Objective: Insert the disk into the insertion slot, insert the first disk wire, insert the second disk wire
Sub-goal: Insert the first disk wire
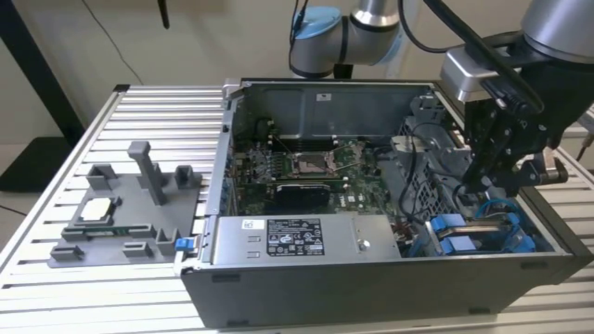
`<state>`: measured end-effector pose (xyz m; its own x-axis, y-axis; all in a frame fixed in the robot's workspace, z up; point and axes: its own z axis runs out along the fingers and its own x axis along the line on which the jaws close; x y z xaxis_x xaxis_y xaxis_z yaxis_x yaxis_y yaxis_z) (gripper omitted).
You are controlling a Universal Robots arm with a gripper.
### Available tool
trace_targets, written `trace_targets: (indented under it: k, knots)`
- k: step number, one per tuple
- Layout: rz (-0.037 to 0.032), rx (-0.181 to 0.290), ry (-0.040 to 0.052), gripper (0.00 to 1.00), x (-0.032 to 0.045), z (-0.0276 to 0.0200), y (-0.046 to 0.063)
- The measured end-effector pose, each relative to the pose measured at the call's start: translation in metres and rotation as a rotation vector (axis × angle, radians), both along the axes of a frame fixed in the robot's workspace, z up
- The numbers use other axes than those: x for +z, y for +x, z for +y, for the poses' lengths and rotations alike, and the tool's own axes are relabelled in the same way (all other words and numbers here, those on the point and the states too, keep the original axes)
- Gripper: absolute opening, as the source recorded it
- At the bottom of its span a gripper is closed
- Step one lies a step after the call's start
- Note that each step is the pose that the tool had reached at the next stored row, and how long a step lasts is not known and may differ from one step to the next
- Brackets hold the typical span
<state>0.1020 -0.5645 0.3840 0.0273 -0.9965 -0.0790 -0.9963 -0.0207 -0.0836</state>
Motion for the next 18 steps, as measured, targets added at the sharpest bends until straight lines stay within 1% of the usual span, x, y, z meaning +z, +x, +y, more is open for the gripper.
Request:
trace_targets:
  k: [2, 4, 7, 13, 16, 18]
  knots:
    - [0.0, -0.007, 0.0, 0.0, -0.0008, -0.0034, 0.0]
    - [0.0, -0.014, 0.0, 0.0, -0.0021, -0.0057, 0.0]
    - [0.0, -0.017, 0.0001, 0.0, -0.0049, -0.0074, 0.004]
    - [0.0004, -0.018, -0.0002, 0.0, -0.0104, -0.0095, 0.016]
    - [0.004, -0.018, 0.0, 0.0, -0.013, -0.0101, 0.022]
    - [0.008, -0.018, -0.0001, 0.0, -0.0144, -0.0103, 0.026]
